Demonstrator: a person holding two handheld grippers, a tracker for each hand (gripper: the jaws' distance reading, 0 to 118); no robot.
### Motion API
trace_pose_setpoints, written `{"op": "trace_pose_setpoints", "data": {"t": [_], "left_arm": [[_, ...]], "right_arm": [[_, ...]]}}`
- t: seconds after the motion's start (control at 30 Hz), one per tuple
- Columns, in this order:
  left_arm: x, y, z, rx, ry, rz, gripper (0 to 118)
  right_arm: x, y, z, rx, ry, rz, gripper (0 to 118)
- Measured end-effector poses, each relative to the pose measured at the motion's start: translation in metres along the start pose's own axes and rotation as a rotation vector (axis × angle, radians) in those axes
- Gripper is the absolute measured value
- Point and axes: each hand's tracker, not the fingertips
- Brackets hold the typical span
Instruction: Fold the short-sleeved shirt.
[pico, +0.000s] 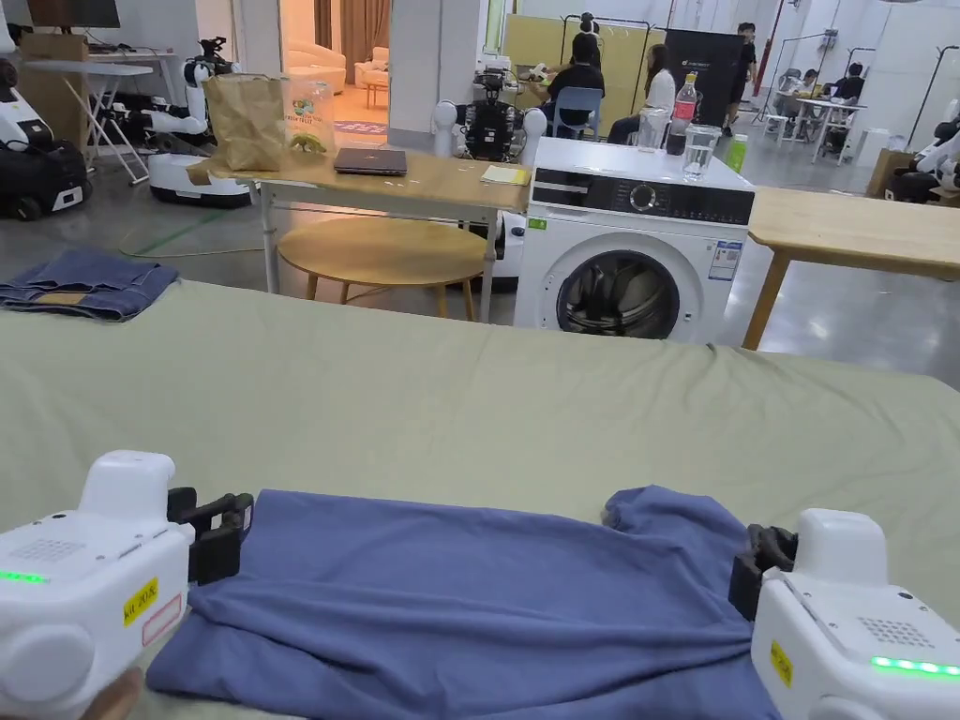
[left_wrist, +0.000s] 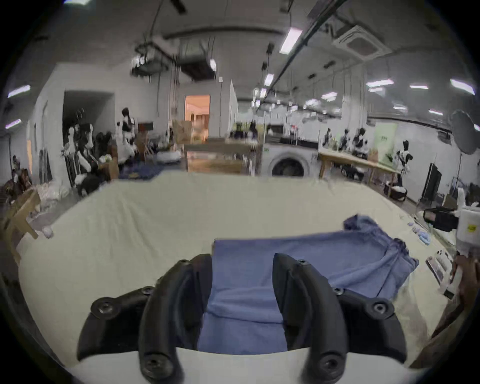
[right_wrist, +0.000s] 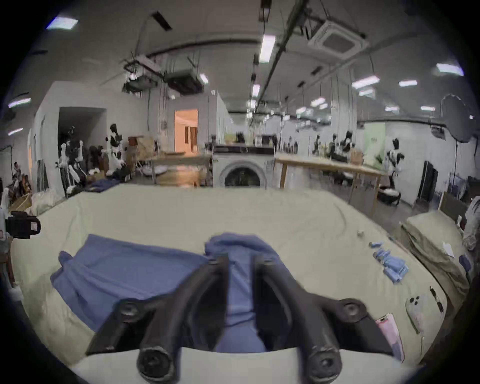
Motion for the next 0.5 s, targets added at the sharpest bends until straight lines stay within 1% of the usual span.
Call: {"op": "trace_pose_setpoints", "data": {"t": [0.03, 0.1, 0.13, 0.2, 0.27, 0.33, 0.4, 0.43, 0.5], "left_arm": [[0.006, -0.001, 0.007, 0.028, 0.017, -0.015, 12], [0.017, -0.004, 0.018, 0.053, 0.069, -0.045, 0], [0.017, -0.005, 0.020, 0.090, 0.093, -0.045, 0], [0.013, -0.007, 0.023, 0.053, 0.046, -0.011, 0], [0.009, -0.009, 0.023, 0.003, 0.045, 0.007, 0], [-0.002, -0.010, 0.014, -0.083, 0.053, -0.019, 0], [-0.015, -0.012, 0.003, -0.172, 0.052, 0.004, 0], [-0.025, -0.014, -0.004, -0.245, 0.041, 0.039, 0], [-0.044, -0.015, -0.024, -0.327, -0.003, 0.101, 0]], "right_arm": [[-0.006, 0.000, 0.008, 0.031, 0.005, -0.008, 0], [-0.014, -0.002, 0.020, 0.070, 0.015, -0.021, 0], [-0.018, -0.003, 0.026, 0.089, 0.017, -0.026, 0], [-0.023, -0.005, 0.032, 0.090, 0.016, -0.026, 0], [-0.024, -0.007, 0.034, 0.080, 0.033, -0.038, 0], [-0.024, -0.011, 0.035, 0.063, 0.032, -0.036, 0], [-0.020, -0.014, 0.033, 0.049, 0.033, -0.038, 0], [-0.019, -0.015, 0.032, 0.036, 0.033, -0.039, 0], [-0.016, -0.017, 0.029, -0.004, 0.038, -0.039, 0]]}}
